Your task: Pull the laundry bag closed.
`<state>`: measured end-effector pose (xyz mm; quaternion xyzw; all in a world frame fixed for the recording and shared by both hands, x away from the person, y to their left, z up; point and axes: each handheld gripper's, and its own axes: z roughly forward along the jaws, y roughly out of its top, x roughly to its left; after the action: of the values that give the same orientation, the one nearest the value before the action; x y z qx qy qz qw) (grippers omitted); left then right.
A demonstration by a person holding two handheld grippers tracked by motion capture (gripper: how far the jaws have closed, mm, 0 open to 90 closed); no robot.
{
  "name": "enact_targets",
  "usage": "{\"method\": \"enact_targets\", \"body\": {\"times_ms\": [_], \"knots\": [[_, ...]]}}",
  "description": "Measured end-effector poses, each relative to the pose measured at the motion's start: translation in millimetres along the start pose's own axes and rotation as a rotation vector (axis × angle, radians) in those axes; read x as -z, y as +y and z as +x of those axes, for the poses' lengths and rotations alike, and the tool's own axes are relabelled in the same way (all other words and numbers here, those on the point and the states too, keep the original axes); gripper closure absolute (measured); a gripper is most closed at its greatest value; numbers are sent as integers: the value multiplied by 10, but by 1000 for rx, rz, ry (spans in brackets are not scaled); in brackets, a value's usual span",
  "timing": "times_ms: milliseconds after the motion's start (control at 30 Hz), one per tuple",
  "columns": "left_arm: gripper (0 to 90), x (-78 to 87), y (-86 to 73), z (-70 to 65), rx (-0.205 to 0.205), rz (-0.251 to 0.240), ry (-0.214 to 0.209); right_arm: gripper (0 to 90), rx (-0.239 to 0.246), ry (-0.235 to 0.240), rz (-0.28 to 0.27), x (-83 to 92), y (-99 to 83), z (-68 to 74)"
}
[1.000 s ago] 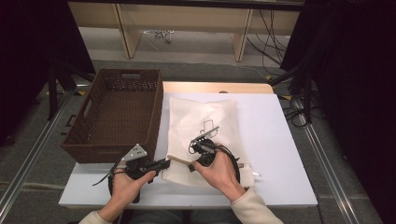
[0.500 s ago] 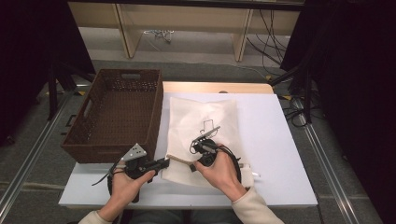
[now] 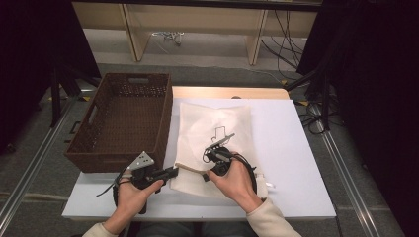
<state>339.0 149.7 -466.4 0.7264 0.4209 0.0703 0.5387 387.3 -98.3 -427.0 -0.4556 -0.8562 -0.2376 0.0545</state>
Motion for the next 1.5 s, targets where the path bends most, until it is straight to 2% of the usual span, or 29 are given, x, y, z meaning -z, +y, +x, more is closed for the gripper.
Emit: {"method": "enact_targets", "body": {"times_ms": [67, 100, 167, 267, 300, 333, 367, 400, 433, 467, 533, 667, 733, 767, 867, 900, 967, 1067, 1100, 1167, 1300, 1400, 1467, 1500], "knots": [[863, -1, -2, -1, -2, 1, 1, 876, -6, -4, 4, -5, -4, -6], [863, -2, -2, -2, -2, 1, 1, 876, 7, -11, 1, -8, -10, -19], [863, -4, -1, 0, 0, 1, 0, 876, -5, 3, 3, 1, -13, -23], [863, -6, -2, -5, 6, -7, 1, 876, -7, -6, 7, 1, -15, -25], [863, 4, 3, 10, -15, 1, 3, 876, -7, -7, 8, 5, -16, -25], [863, 5, 4, 12, -17, 1, 5, 876, -7, -5, 4, 3, -20, -33], [863, 4, 3, 12, -16, 2, 5, 876, -32, -9, 15, 15, -25, -30], [863, 2, 0, 12, -17, 2, 6, 876, -8, -9, 9, 10, -24, -53], [863, -3, -2, 6, -9, -2, 5, 876, -8, -19, 10, 5, -28, -60], [863, -1, -1, 16, -18, 2, 6, 876, -11, -21, 13, 6, -29, -60], [863, -3, -5, 13, 1, 1, 4, 876, -2, -18, 8, 7, -31, -61], [863, -2, -3, 19, -12, 0, 1, 876, -11, -7, 5, 12, -32, -54], [863, -1, -5, 13, -2, 1, 3, 876, -12, -8, 5, 13, -34, -55], [863, 0, -3, 19, -13, -1, 2, 877, -13, -8, 6, 14, -35, -56], [863, -2, -3, 17, -12, 0, -1, 876, -21, -25, 13, 18, -41, -70], [863, -5, -8, 12, 1, 0, 3, 876, -27, -28, 17, 16, -42, -69], [863, -7, -8, 12, 1, 0, 2, 876, -15, -26, 10, 11, -46, -79], [863, -5, -8, 13, 1, -1, 3, 876, -29, -32, 18, 15, -43, -69], [863, -3, -7, 15, -2, 0, 3, 876, -6, -36, 11, 9, -50, -81], [863, -6, -10, 12, -1, 0, 4, 876, -24, -13, 17, 20, -50, -90], [863, -6, -10, 13, 2, -1, 5, 876, -25, -39, 19, 13, -53, -95], [863, -2, -5, 20, -11, 1, 1, 876, -26, -37, 15, 14, -54, -94], [863, -4, -8, 15, -1, -1, 4, 876, -24, -24, 13, 24, -59, -99], [863, -2, -6, 20, -12, 0, 2, 876, -21, -22, 19, 27, -60, -103]]}}
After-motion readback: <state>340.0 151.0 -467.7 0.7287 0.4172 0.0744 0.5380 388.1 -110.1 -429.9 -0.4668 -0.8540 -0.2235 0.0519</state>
